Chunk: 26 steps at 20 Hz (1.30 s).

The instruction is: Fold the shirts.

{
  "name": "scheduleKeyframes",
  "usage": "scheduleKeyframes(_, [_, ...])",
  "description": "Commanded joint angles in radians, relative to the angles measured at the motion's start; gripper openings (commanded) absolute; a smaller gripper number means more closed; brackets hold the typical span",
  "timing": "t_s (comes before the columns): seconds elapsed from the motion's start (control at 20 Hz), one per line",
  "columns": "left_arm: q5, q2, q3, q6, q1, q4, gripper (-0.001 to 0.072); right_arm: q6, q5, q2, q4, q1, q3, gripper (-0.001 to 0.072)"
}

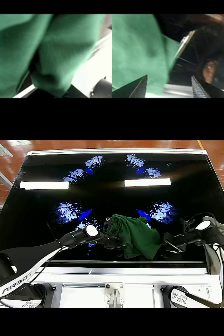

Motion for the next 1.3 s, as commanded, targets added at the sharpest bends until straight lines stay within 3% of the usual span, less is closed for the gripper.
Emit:
scheduleKeyframes(0.0, [-0.082, 0.056, 0.001, 0.055, 0.043, 0.056, 0.0036, 0.030, -0.113, -0.006, 0.092, 0.084, -0.038, 0.0675])
scheduleKeyframes(0.2, [-0.118, 0.086, 0.001, 0.055, 0.099, 0.066, 0.0036, 0.092, -0.131, -0.081, 0.113, 0.171, -0.038, 0.0674])
scheduleKeyframes(0.25, [-0.122, 0.089, 0.001, 0.055, 0.108, 0.066, 0.0036, 0.091, -0.135, -0.097, 0.136, 0.186, -0.038, 0.0645])
scheduleKeyframes(0.3, [-0.125, 0.092, 0.001, 0.055, 0.116, 0.066, 0.0037, 0.092, -0.149, -0.101, 0.145, 0.200, -0.038, 0.0512])
scheduleKeyframes(0.4, [-0.138, 0.098, 0.001, 0.090, 0.131, 0.067, 0.0036, 0.093, -0.169, -0.096, 0.183, 0.203, -0.037, 0.0101])
scheduleKeyframes(0.45, [-0.140, 0.109, 0.001, 0.113, 0.140, 0.073, 0.0035, 0.077, -0.174, -0.083, 0.205, 0.196, -0.034, 0.0058])
scheduleKeyframes(0.65, [-0.147, 0.248, 0.002, 0.113, 0.235, 0.197, 0.0034, -0.053, -0.160, 0.081, 0.212, 0.171, 0.071, 0.0057])
scheduleKeyframes(0.75, [-0.148, 0.368, 0.017, 0.181, 0.316, 0.202, 0.0034, -0.105, -0.159, 0.209, 0.216, 0.160, 0.174, 0.0057])
scheduleKeyframes(1.05, [-0.146, 0.705, 0.266, 0.186, 0.492, 0.202, 0.0035, -0.114, -0.180, 0.526, 0.316, 0.160, 0.525, 0.0056])
scheduleKeyframes(1.25, [-0.147, 0.845, 0.468, 0.179, 0.600, 0.244, 0.0035, -0.101, -0.272, 0.648, 0.314, 0.160, 0.666, 0.0056])
